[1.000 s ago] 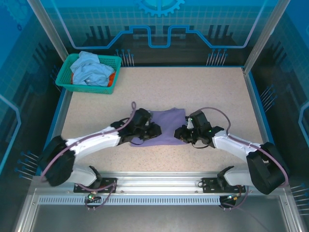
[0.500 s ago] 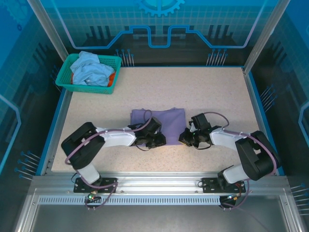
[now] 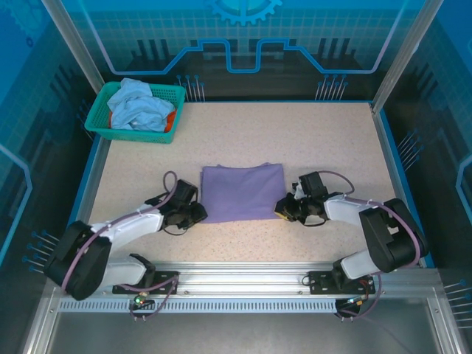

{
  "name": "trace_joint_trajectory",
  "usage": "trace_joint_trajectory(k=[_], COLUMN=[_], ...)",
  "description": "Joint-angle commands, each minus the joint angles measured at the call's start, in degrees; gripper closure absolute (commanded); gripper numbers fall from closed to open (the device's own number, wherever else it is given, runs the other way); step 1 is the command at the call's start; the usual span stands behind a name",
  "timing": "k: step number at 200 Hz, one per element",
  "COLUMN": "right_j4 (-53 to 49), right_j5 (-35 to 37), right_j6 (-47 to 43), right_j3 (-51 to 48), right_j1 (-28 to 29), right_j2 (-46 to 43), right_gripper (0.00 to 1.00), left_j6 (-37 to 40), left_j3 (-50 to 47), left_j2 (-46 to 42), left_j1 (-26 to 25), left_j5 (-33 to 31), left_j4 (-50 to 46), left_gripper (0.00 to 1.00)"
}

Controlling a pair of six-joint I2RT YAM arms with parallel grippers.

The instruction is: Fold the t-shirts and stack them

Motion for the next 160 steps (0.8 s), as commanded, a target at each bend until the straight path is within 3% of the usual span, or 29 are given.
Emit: trace_joint_trajectory(k=[1, 16, 38, 53, 94, 132, 160], right_j4=[-7.6, -12.5, -22.2, -28.3, -37.7, -40.1, -38.8], right_j5=[4.1, 6.3, 16.4, 23.4, 32.5, 36.0, 29.2], right_j6=[-1.0, -2.5, -4.2, -5.5, -10.4, -14.8, -18.6], right_j3=[-1.3, 1.3, 7.9, 14.4, 32.1, 43.9, 49.7], right_j1=[-1.1, 0.6, 6.7, 11.6, 19.3, 17.1, 13.1], right_j2=[-2.5, -6.7, -12.8, -12.5, 3.6, 20.1, 28.1], right_gripper=[0.73, 0.64, 0.56, 0.52, 0.46, 0.41, 0.42], left_j6=[2.4, 2.7, 3.5, 5.0, 8.3, 9.5, 8.7], left_j3=[-1.0, 0.8, 4.7, 6.5, 4.7, -1.5, -5.5], left_j2=[-5.8, -9.3, -13.4, -15.6, -19.1, -23.1, -26.0], left_j1=[2.7, 2.7, 2.7, 2.5, -0.3, -9.7, -10.9], left_j5=[-1.6, -0.8, -0.6, -0.9, -3.1, -12.7, -12.6], left_j4=[-7.2, -9.0, -11.5, -11.6, -7.1, -1.0, 2.1], left_gripper=[0.69, 0.65, 0.58, 0.52, 0.26, 0.21, 0.20])
